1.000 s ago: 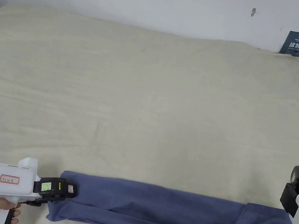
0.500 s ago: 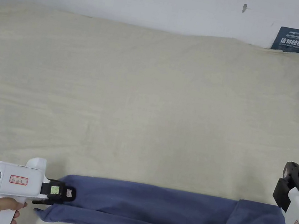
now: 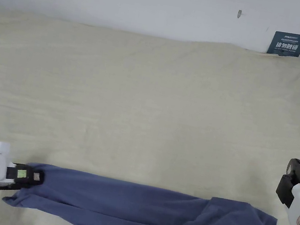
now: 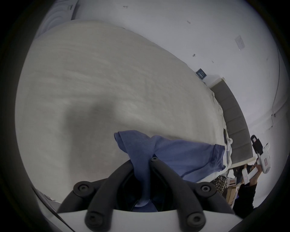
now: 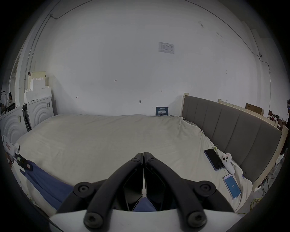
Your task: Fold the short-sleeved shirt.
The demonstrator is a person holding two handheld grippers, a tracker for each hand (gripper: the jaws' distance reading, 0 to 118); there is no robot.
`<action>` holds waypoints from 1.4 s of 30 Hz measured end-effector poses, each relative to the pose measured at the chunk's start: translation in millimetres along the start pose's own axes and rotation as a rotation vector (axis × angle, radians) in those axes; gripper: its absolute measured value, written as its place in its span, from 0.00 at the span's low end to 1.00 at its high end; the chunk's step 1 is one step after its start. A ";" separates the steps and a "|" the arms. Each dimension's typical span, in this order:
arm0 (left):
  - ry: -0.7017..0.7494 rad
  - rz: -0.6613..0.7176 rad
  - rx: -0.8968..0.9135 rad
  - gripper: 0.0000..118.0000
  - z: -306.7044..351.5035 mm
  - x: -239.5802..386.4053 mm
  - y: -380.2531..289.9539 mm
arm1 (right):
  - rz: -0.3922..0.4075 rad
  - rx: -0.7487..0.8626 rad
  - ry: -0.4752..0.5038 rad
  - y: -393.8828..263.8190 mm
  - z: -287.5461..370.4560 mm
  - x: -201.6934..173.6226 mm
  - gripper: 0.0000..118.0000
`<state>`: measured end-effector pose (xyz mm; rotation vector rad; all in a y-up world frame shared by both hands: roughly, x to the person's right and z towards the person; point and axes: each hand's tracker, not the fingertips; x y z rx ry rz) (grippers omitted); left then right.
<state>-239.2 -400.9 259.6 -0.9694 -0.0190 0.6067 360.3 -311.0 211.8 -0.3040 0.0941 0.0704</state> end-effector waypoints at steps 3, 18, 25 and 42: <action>0.054 -0.009 -0.005 0.02 7.8 3.2 1.1 | -0.010 0.003 0.006 -0.1 1.4 2.6 0.00; 0.075 -0.211 -0.044 0.02 -34.1 189.5 -19.8 | -0.044 0.031 0.011 1.1 17.1 26.7 0.00; 0.050 -0.265 -0.139 0.02 -114.5 244.2 -46.4 | -0.050 0.034 -0.009 -2.2 23.4 40.3 0.00; 0.087 -0.196 -0.209 0.68 -174.8 285.0 -85.6 | -0.039 0.005 -0.032 -9.8 28.3 53.4 0.00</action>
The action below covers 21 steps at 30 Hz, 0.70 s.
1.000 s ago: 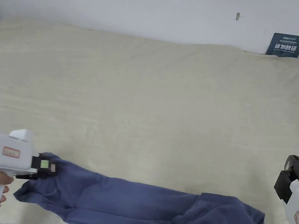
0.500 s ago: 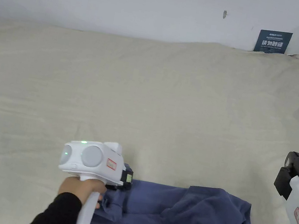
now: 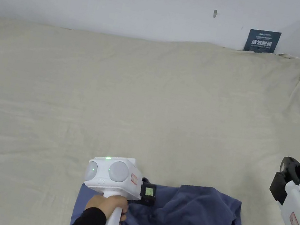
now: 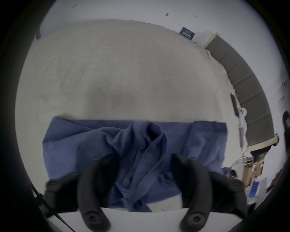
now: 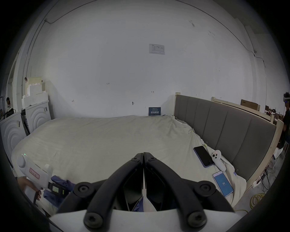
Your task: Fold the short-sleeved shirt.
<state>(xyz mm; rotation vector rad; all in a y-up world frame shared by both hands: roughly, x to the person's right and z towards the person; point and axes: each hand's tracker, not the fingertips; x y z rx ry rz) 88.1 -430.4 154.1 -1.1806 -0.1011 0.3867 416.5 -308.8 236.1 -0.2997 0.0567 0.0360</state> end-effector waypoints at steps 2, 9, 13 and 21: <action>-0.033 0.021 0.073 0.83 21.9 -0.5 1.7 | -0.003 0.000 0.003 0.5 -0.5 -0.9 0.00; 0.020 -0.070 0.363 0.83 99.4 -20.8 2.2 | -0.004 0.017 0.014 5.7 0.8 -5.8 0.00; 0.159 -0.097 0.475 0.66 105.9 -46.6 -5.0 | -0.003 0.020 0.019 6.9 0.0 -6.0 0.00; 0.173 -0.099 0.550 0.00 68.4 -88.3 -39.6 | -0.003 0.015 0.012 4.2 -3.5 -0.8 0.00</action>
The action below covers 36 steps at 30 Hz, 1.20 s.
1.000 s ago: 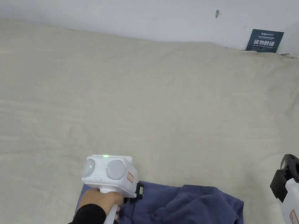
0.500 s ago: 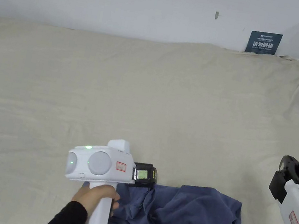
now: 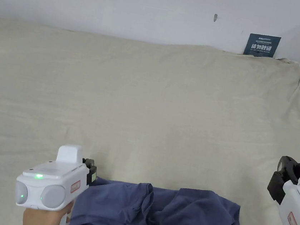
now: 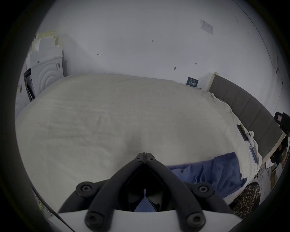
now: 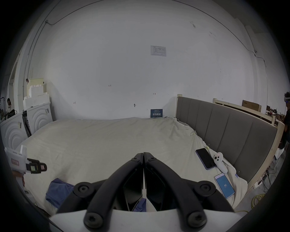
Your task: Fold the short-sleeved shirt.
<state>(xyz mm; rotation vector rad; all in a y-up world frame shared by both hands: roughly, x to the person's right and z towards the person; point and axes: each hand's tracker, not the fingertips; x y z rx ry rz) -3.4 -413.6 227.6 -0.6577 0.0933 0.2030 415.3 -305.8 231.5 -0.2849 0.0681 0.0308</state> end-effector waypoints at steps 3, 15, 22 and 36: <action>-0.002 0.010 -0.036 0.00 -9.5 1.5 -21.5 | 0.001 -0.006 -0.004 -1.9 -0.6 1.7 0.00; -0.062 -0.074 -0.128 0.00 -45.3 57.0 -70.4 | 0.002 -0.030 -0.026 -8.3 1.7 12.9 0.00; -0.077 -0.082 -0.111 0.00 -49.4 82.0 -76.0 | 0.000 -0.035 -0.045 -8.7 3.1 21.8 0.00; -0.178 -0.142 -0.145 0.00 -51.8 128.7 -90.6 | -0.002 -0.039 -0.052 -7.4 5.2 21.9 0.00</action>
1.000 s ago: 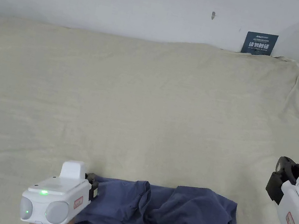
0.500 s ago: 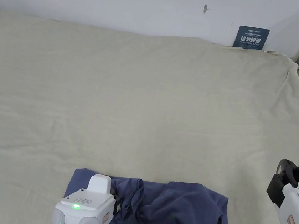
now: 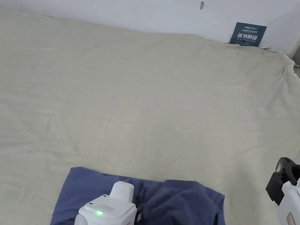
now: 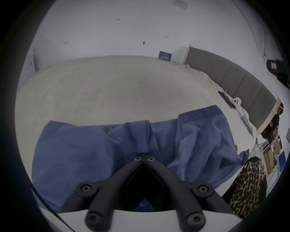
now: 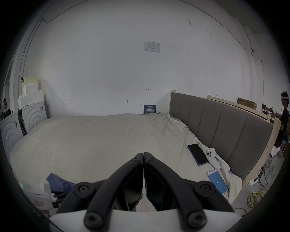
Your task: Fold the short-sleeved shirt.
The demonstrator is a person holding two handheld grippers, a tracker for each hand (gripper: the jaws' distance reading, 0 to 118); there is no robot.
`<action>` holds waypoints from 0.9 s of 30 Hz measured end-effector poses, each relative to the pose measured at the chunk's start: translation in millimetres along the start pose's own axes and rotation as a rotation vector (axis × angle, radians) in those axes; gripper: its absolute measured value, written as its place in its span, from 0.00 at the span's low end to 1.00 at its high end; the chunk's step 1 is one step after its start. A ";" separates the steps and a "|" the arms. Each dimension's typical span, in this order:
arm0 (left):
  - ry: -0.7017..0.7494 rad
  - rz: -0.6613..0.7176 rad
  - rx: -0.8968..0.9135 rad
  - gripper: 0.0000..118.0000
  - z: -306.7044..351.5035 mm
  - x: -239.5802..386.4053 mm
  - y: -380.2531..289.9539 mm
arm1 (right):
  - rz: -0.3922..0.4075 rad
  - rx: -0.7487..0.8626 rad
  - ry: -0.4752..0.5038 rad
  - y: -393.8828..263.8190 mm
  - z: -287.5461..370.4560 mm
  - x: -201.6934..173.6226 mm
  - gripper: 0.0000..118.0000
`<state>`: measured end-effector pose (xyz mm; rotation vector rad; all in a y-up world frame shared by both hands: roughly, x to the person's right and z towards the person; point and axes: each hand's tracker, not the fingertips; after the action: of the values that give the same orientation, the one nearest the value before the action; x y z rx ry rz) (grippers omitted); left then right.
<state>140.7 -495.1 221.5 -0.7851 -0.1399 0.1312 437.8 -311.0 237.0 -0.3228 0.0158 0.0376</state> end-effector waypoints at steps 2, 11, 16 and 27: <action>-0.017 0.045 0.002 0.00 3.0 -4.5 6.2 | 0.003 0.002 -0.002 2.6 3.1 -2.0 0.00; -0.119 0.116 0.055 0.00 46.1 -33.1 55.5 | 0.007 0.017 0.001 8.9 3.3 -1.6 0.00; -0.216 0.208 0.021 0.00 81.0 -93.0 84.4 | 0.006 0.024 0.007 14.3 4.6 -7.5 0.00; -0.300 0.467 -0.161 0.20 82.7 -225.2 61.3 | 0.016 0.013 0.025 13.5 0.4 -22.9 0.00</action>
<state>-98.9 -432.9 218.5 -0.9462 -0.2515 0.6884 414.4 -298.9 233.6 -0.3102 0.0432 0.0496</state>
